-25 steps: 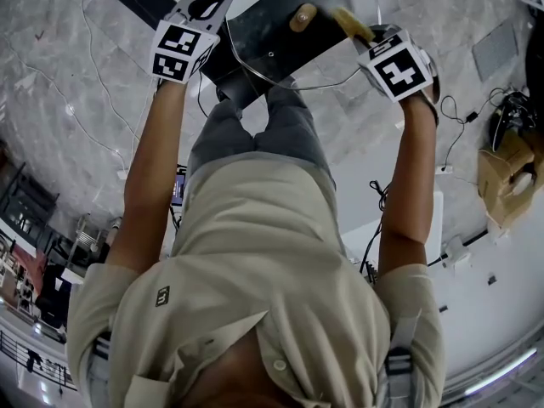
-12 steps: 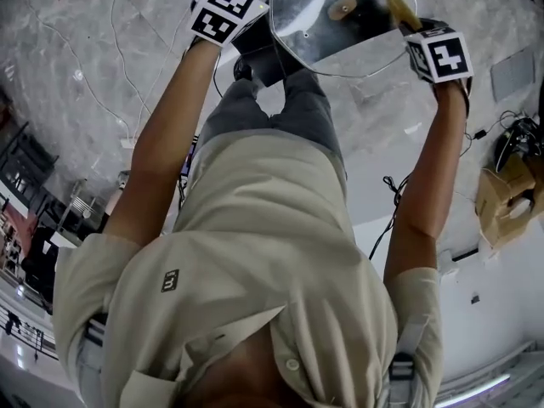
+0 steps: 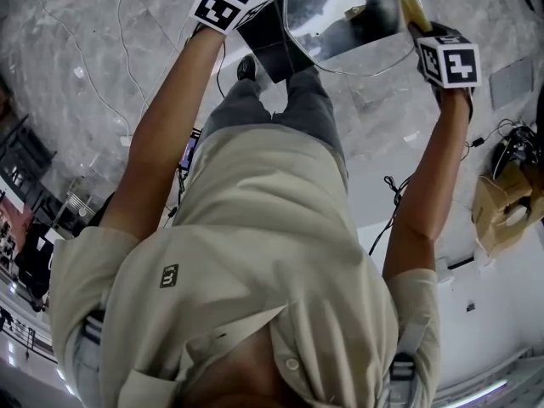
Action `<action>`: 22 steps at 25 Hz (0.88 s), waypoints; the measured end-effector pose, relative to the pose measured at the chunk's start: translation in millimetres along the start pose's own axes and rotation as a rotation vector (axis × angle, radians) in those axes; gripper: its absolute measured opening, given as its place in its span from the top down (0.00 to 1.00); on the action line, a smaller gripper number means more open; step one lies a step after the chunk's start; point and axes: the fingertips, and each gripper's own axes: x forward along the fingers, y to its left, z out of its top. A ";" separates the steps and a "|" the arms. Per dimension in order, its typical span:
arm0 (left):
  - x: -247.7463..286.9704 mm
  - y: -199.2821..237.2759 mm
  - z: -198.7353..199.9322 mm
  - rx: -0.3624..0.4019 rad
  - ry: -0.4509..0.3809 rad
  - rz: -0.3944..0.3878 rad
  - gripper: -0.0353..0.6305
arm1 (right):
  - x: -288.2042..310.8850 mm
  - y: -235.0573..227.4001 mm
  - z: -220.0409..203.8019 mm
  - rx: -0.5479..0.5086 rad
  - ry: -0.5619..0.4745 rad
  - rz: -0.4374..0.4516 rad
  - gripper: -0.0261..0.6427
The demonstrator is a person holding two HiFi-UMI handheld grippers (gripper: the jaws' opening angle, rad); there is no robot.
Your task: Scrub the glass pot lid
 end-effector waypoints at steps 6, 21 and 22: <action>-37.0 3.5 36.9 -0.016 -0.083 0.003 0.92 | -39.3 3.1 25.4 0.029 -0.127 -0.053 0.89; -212.8 -8.4 140.1 0.126 -0.349 0.059 0.92 | -252.2 86.7 97.4 0.094 -0.767 -0.259 0.89; -227.2 -9.9 146.1 0.136 -0.371 0.063 0.92 | -268.6 95.3 100.0 0.090 -0.809 -0.283 0.89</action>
